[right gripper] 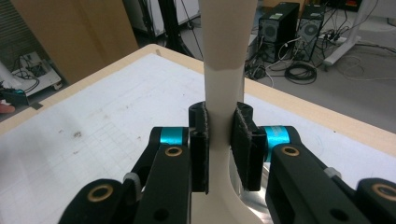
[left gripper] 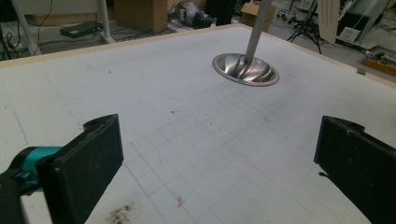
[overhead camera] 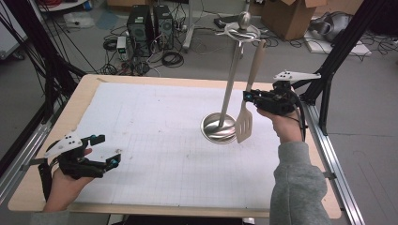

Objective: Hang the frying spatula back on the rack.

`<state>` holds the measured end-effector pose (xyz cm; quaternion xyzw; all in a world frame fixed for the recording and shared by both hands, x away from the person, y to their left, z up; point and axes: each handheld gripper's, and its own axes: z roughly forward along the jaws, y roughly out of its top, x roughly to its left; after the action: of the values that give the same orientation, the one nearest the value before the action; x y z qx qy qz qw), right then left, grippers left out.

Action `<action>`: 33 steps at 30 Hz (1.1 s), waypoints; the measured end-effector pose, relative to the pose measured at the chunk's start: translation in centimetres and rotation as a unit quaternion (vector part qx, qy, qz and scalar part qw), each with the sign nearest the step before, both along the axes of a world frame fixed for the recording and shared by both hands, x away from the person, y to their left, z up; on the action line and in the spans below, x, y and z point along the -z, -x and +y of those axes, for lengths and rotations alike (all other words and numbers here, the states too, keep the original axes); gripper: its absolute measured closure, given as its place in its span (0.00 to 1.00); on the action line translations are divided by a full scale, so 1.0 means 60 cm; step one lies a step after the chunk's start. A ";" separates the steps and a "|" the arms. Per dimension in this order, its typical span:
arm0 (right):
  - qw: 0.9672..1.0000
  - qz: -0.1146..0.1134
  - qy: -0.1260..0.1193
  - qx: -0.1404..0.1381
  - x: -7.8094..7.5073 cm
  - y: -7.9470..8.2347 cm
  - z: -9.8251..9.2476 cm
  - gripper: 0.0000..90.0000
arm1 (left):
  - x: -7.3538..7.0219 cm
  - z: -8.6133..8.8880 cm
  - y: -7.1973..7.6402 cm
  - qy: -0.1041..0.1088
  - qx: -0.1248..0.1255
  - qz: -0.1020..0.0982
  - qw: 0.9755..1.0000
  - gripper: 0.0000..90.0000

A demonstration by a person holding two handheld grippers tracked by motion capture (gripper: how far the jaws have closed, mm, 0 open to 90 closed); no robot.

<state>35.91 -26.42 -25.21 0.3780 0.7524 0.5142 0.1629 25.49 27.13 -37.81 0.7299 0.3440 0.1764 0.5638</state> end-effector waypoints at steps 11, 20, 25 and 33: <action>1.000 -0.005 0.000 0.004 0.002 -0.005 0.005 0.87 | 0.000 0.000 0.001 0.000 0.001 0.000 1.000 0.02; 1.000 -0.005 -0.013 -0.003 0.009 -0.002 0.000 0.72 | 0.001 0.001 0.001 0.000 0.000 0.001 1.000 0.02; 1.000 -0.016 -0.007 -0.003 0.011 0.006 -0.002 0.55 | 0.000 0.004 0.001 0.002 -0.004 0.000 1.000 0.02; 0.999 -0.036 -0.005 -0.004 0.014 0.027 0.004 0.23 | 0.001 0.003 0.001 -0.003 -0.004 0.000 1.000 0.02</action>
<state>34.31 -26.19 -26.03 0.3575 0.7448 0.5320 0.1855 25.43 27.29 -37.87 0.7300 0.3466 0.1800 0.5609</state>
